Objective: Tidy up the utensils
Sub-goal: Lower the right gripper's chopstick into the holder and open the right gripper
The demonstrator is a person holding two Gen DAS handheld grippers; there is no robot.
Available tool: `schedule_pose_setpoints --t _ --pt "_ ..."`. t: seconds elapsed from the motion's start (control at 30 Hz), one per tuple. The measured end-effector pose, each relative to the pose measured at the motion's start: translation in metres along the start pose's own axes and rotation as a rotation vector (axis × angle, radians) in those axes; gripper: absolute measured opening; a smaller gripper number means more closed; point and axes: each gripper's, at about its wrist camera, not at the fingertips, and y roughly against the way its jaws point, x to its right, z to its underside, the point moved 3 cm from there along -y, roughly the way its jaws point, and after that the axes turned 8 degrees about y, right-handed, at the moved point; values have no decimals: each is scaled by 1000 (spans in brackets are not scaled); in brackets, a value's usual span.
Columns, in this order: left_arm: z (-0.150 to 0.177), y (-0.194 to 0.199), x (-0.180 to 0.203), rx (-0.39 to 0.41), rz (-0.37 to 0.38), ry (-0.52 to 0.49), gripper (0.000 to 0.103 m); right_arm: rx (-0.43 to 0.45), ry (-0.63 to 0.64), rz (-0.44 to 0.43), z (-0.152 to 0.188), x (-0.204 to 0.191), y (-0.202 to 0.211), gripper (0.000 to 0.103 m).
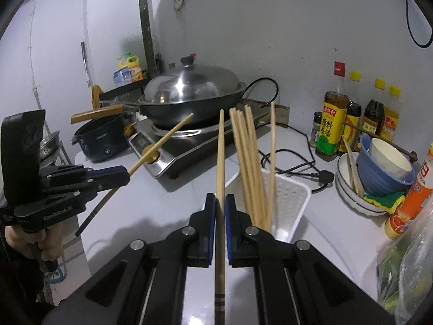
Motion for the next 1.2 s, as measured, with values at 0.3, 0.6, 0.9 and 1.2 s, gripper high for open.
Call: schedule_pose_setpoints --t 0.3,0.6,0.9,1.2 --pt "-22 -3 2 41 15 -5 6 53 -28 13 -26 37 -2 6" --pt "-33 -18 -12 48 42 24 6 81 -54 -20 -57 61 -26 6" --pt "-33 -31 -34 35 53 63 6 64 -53 -42 -69 60 -66 6" --pt "-32 -36 -43 35 62 93 6 -18 8 15 -50 45 -98 6"
